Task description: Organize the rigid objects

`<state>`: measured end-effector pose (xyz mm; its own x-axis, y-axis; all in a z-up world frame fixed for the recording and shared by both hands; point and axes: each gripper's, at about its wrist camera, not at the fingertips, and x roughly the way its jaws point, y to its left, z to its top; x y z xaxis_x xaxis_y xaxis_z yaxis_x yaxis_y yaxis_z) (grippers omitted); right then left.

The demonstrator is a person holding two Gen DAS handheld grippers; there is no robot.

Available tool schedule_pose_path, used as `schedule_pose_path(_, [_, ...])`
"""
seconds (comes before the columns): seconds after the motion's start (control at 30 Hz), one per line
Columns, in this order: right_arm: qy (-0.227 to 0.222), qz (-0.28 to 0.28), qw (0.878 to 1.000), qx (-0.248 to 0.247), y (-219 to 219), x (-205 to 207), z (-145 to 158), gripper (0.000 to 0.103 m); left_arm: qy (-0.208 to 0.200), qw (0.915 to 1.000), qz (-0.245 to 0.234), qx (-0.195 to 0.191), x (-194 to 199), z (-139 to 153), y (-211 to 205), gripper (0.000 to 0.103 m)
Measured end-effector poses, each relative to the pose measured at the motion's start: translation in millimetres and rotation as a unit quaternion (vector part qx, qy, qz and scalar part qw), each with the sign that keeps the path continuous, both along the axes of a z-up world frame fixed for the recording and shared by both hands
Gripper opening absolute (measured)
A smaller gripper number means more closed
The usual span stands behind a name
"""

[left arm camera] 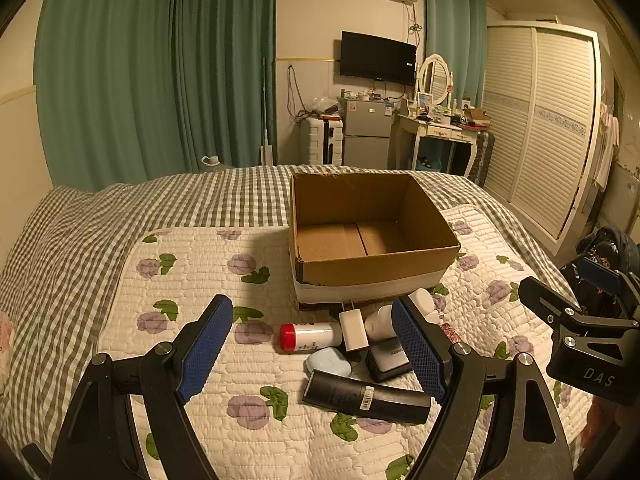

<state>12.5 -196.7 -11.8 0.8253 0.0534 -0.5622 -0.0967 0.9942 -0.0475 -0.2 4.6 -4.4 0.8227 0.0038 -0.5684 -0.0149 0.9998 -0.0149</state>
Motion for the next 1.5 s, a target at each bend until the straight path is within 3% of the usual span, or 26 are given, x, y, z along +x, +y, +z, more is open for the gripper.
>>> schedule_pose_path(1.5, [0.014,0.017,1.0,0.009,2.9,0.7,-4.4,0.103,0.006,1.0,0.001,0.001,0.7,0.4,-3.9,0.084])
